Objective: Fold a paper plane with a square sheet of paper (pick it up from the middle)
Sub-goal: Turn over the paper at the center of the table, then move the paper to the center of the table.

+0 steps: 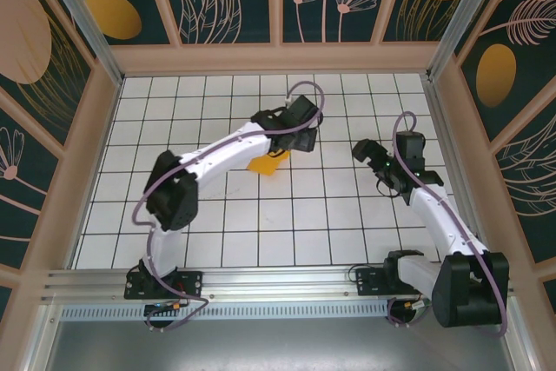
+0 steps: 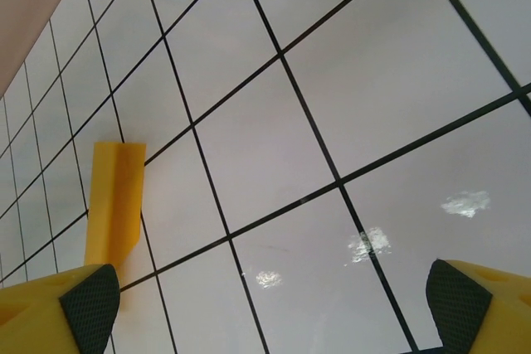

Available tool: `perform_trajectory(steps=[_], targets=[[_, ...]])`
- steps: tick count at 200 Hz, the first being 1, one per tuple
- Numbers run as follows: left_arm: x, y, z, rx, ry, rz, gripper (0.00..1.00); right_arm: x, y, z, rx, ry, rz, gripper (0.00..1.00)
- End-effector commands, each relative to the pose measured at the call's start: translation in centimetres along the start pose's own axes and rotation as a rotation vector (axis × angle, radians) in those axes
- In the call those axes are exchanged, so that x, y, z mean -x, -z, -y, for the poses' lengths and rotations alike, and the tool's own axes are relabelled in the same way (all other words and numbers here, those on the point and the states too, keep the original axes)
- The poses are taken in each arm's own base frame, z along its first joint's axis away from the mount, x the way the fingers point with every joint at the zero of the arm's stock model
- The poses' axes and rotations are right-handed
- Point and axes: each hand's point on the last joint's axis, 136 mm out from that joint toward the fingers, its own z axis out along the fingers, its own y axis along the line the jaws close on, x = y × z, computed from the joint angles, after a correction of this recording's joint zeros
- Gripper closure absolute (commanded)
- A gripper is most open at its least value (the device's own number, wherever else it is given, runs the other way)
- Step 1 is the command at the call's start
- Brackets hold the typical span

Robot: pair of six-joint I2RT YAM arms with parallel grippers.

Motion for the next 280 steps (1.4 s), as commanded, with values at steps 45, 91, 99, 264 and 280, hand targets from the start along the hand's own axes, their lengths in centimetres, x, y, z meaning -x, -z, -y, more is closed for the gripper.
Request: perform_trajectory(steps=[45,91,99,264,280], targets=[[0.4,1.1,-8.6,-0.131,0.288,0.065,0.01,-3.7,-4.2,-7.9,0.086,0.095,-0.149,0.22],[-2.4,1.1,-17.4,0.002,0.463,0.079,0.01,-10.0,-10.3,-16.2,0.139,0.233,-0.305,0.68],[-3.1,1.0,-18.8,0.020,0.497,0.073,0.01,-11.0,-11.4,-17.4,0.140,0.253,-0.330,0.74],[-6.9,0.2,-23.1,0.006,0.643,0.011,0.01,-23.0,-17.7,-13.1,0.006,0.621,-0.712,0.79],[-7.0,0.1,-22.8,-0.010,0.640,0.002,0.01,-23.1,-15.7,-10.7,-0.013,0.719,-0.748,0.78]])
